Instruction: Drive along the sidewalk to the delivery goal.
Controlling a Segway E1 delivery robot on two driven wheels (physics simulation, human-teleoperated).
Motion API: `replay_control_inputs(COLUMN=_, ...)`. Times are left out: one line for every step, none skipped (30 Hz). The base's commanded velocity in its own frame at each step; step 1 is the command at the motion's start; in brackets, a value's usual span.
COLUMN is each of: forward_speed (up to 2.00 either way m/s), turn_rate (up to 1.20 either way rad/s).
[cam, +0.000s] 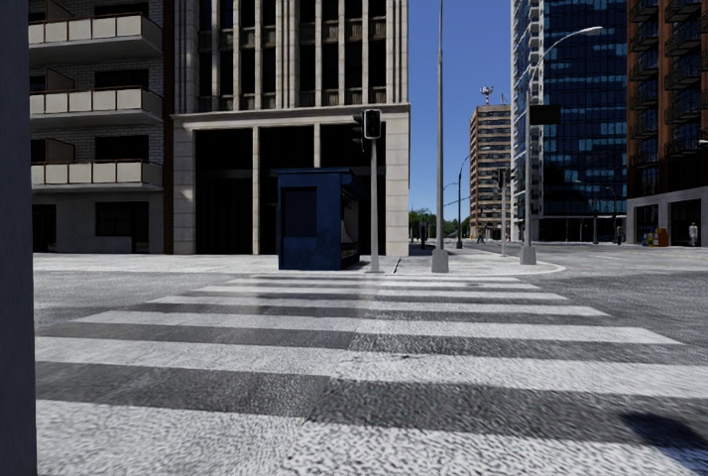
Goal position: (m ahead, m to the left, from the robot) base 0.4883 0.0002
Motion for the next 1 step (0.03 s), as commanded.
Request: replay_control_inputs(forward_speed=0.00, turn_rate=0.00)
